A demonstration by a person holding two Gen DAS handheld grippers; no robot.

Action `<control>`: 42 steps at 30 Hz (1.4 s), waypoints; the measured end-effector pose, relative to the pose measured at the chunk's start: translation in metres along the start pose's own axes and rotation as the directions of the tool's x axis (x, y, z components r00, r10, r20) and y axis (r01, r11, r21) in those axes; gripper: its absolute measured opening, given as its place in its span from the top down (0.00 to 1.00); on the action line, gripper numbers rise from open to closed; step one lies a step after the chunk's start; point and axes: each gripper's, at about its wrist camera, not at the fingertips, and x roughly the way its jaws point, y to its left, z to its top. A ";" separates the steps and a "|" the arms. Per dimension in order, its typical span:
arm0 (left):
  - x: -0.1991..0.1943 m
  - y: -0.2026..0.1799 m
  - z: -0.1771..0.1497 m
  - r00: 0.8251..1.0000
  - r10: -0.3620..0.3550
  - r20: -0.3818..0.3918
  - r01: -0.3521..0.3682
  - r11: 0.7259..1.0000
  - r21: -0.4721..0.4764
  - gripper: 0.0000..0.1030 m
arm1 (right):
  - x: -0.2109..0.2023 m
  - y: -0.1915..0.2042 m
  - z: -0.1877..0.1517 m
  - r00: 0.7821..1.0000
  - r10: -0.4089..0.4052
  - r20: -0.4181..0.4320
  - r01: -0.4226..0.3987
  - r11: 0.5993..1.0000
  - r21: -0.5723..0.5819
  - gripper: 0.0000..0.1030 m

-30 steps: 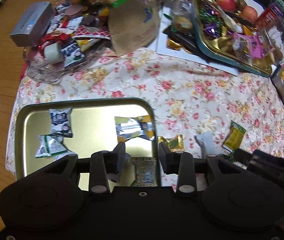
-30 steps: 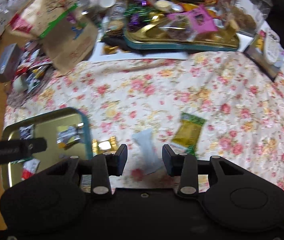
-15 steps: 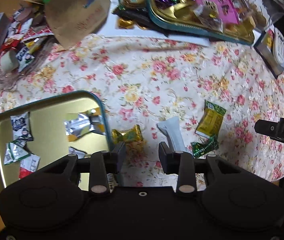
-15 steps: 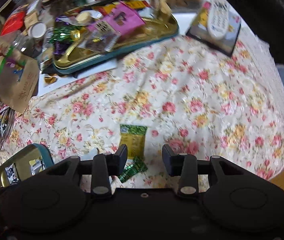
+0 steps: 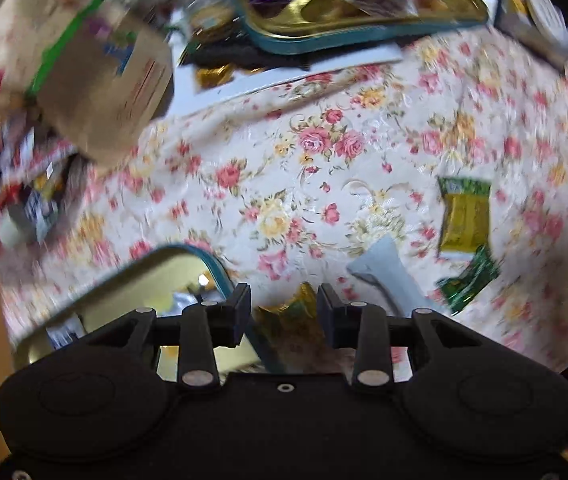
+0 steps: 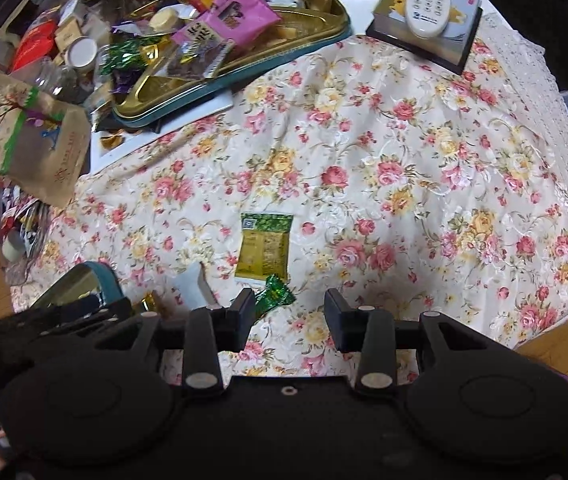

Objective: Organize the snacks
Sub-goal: 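Move both grippers back toward the remaining snacks on the tablecloth, then grasp the gold wrapped candy with the left gripper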

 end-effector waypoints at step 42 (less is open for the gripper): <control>0.053 -0.088 0.038 0.962 -0.214 -0.171 0.189 0.970 -0.150 0.76 | 0.000 -0.024 0.004 1.000 0.009 -0.019 -0.008 0.998 0.069 0.60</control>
